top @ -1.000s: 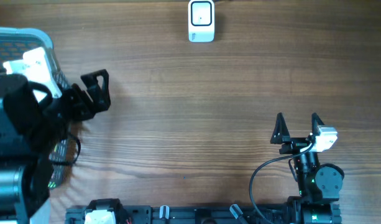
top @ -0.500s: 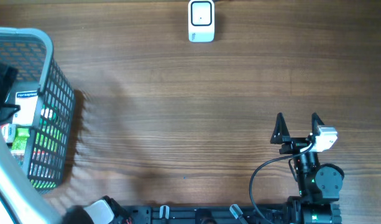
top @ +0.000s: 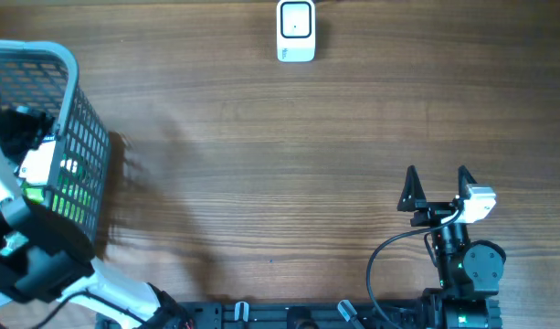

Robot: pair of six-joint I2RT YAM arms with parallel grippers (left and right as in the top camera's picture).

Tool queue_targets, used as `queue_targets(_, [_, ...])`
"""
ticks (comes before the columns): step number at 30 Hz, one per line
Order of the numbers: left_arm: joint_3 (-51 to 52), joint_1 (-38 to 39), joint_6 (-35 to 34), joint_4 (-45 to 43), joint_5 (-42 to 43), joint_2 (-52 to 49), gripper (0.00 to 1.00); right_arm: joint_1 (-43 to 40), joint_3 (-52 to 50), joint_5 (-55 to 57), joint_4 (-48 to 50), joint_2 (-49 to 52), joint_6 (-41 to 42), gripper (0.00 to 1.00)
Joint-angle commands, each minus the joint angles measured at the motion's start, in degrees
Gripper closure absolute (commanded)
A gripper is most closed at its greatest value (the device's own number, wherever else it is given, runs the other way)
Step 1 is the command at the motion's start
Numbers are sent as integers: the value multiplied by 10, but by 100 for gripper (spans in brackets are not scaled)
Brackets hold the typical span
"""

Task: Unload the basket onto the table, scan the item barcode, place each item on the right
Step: 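Reach the left gripper into the basket and grasp the green-capped jar, then lift the jar out with the left gripper and place it mid-table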

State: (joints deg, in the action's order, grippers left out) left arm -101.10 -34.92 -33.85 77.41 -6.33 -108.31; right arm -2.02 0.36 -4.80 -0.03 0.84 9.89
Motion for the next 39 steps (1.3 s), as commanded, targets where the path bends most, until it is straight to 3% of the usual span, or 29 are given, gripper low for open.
queue_targets(1, [16,15,-7,-5,10,-25,0,3,-1,8,1,-3,7,0])
queue_targets(15, [179,37,-5,-107,10,-35,3,3,-1,8,1,-3,7,0])
queue_targets(18, [203,37,-5,-130,11,-35,27,3,-1,8,1,-2,7,0])
queue_targets(19, [203,36,-5,-132,11,-35,42,3,-1,8,1,-3,7,1])
queue_targets(20, [203,36,-5,-134,11,-35,49,3,-1,8,1,-3,7,0])
queue_targets(25, [191,35,1,-135,10,-34,47,3,-1,8,1,-2,7,0])
queue_targets(29, [80,35,21,-59,-9,-30,46,3,-1,8,1,-3,7,0])
queue_targets(34, [-293,29,21,143,14,-25,44,3,-1,8,1,-3,7,0])
queue_targets(36, [-442,29,24,192,52,-23,43,3,-1,8,1,-3,7,0])
queue_targets(37, [-499,30,45,191,114,-11,37,3,-1,8,1,-3,7,0])
queue_targets(39, [-561,39,23,191,197,16,36,3,-1,8,1,-3,7,0])
